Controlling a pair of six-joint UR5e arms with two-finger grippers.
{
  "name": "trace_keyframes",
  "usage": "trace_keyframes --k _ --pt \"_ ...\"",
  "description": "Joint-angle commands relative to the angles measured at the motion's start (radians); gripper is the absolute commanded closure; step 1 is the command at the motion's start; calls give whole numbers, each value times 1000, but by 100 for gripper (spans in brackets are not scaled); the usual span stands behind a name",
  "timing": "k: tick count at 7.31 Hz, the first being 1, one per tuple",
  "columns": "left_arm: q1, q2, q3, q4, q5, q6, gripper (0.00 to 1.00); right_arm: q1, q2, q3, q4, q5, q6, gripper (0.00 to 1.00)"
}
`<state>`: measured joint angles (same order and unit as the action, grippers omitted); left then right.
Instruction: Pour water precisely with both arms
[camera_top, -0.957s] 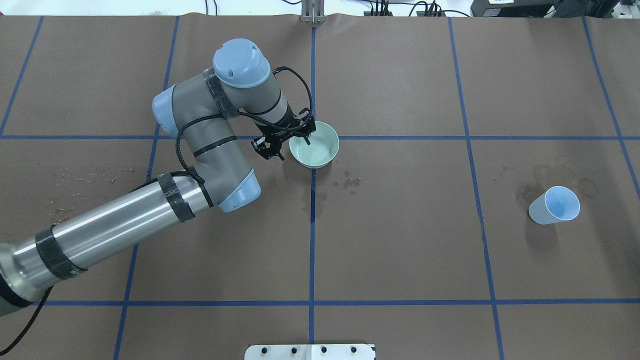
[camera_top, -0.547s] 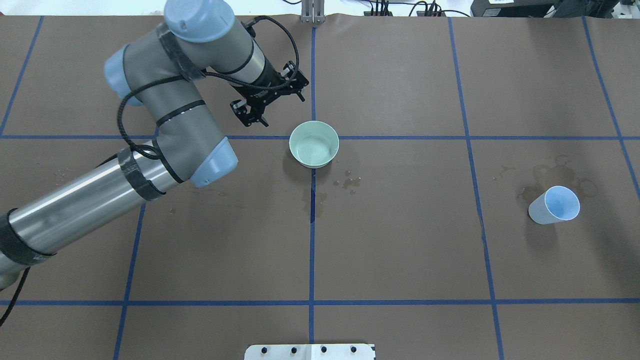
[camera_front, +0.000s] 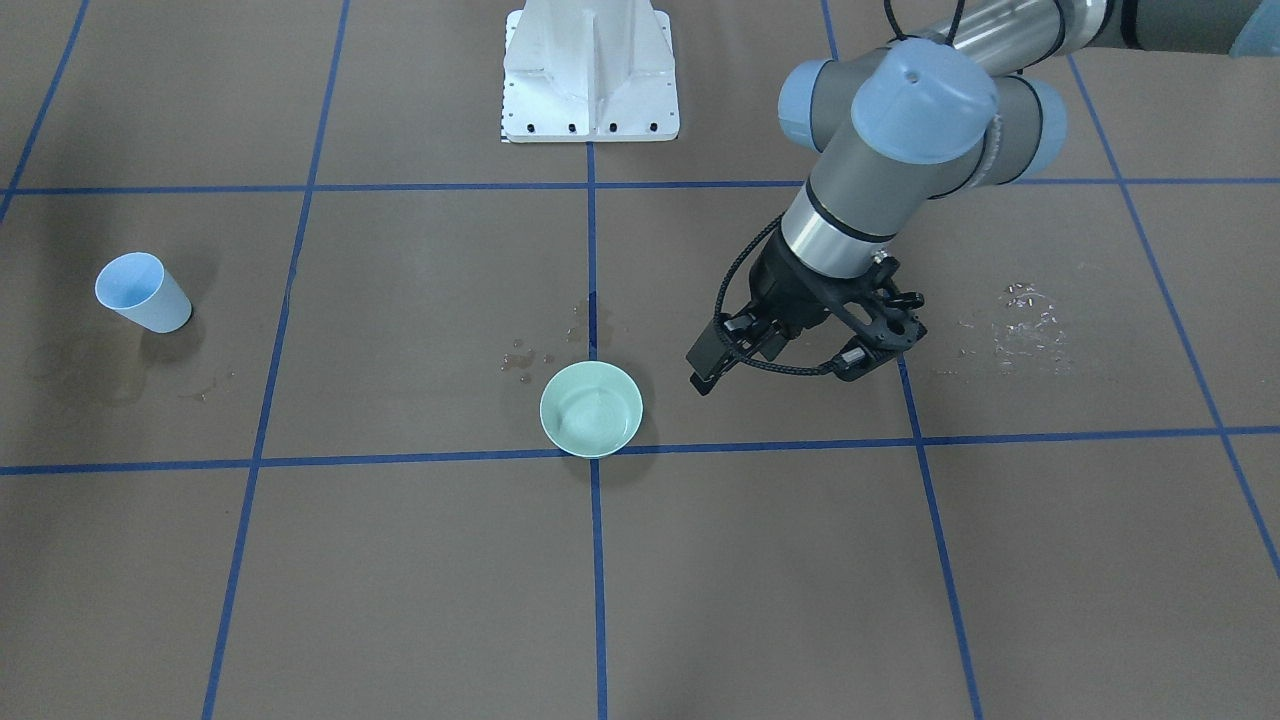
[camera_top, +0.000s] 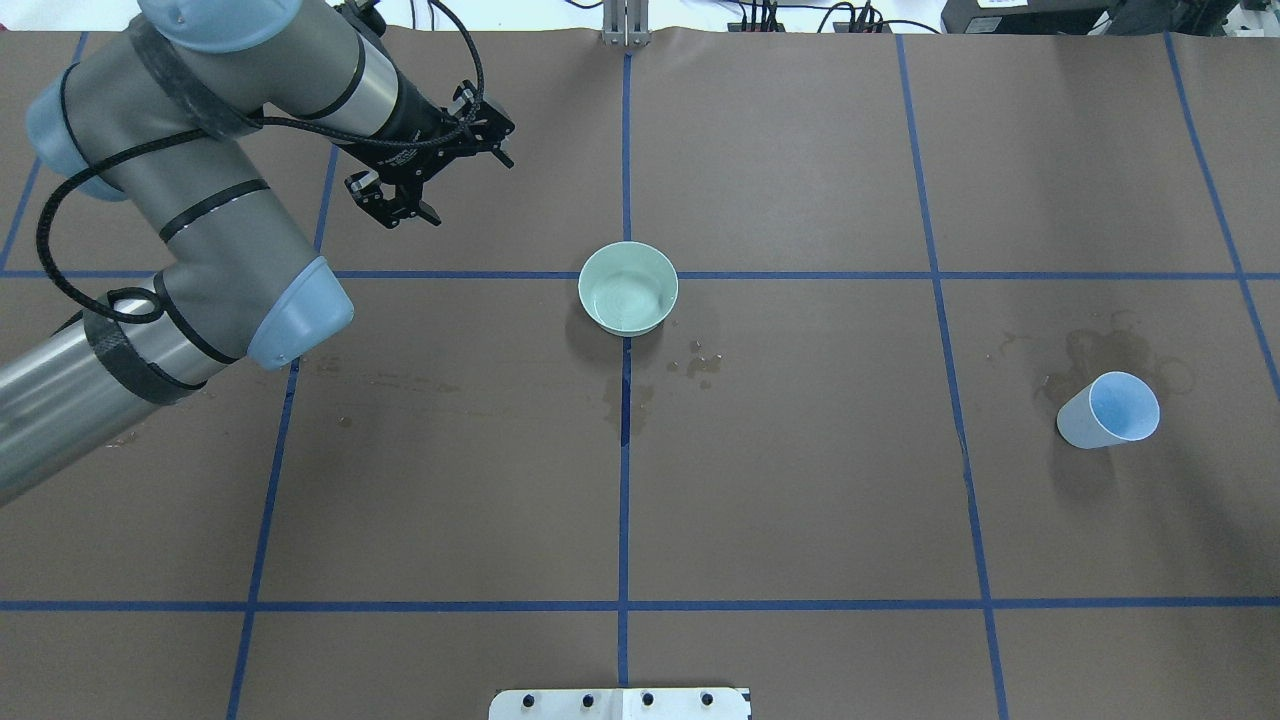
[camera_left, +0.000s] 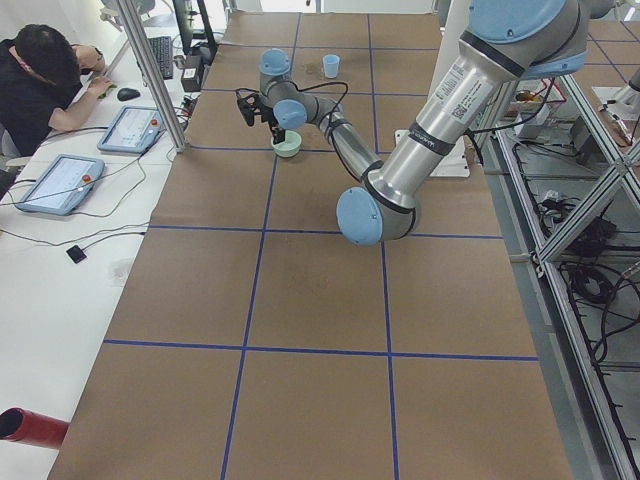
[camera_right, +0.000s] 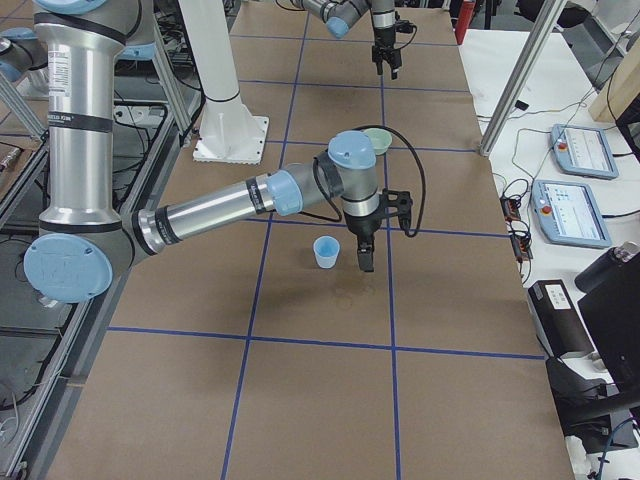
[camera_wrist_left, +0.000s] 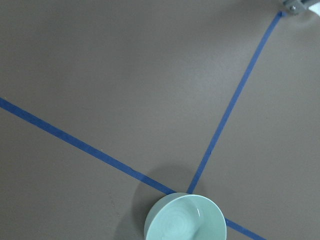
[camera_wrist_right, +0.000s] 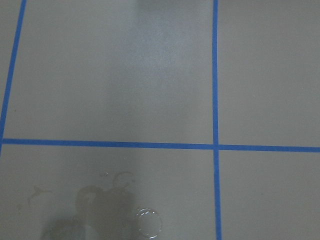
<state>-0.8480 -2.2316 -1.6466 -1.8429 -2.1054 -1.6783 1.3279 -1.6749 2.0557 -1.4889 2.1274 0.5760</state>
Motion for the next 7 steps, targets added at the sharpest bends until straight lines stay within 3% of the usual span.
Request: trace_keyframes --k 1,2,3,4,5,6,7 --pt "0 26 -16 1 4 0 0 -182 -139 220 47 -116 322 1" --pt "0 27 -18 1 4 3 0 -270 -202 272 94 -227 447 1" --pt "0 44 -25 1 4 46 0 -426 -241 276 160 -406 605 1" --pt "1 132 -89 1 4 137 0 -591 -288 279 195 -592 708 1" --pt "4 247 -169 1 2 232 0 -677 -357 279 284 -674 773 1" --pt "4 288 -195 1 1 261 0 -782 -429 279 365 -798 856 1" --pt "10 288 -194 1 1 261 0 -903 -443 276 364 -919 958 1"
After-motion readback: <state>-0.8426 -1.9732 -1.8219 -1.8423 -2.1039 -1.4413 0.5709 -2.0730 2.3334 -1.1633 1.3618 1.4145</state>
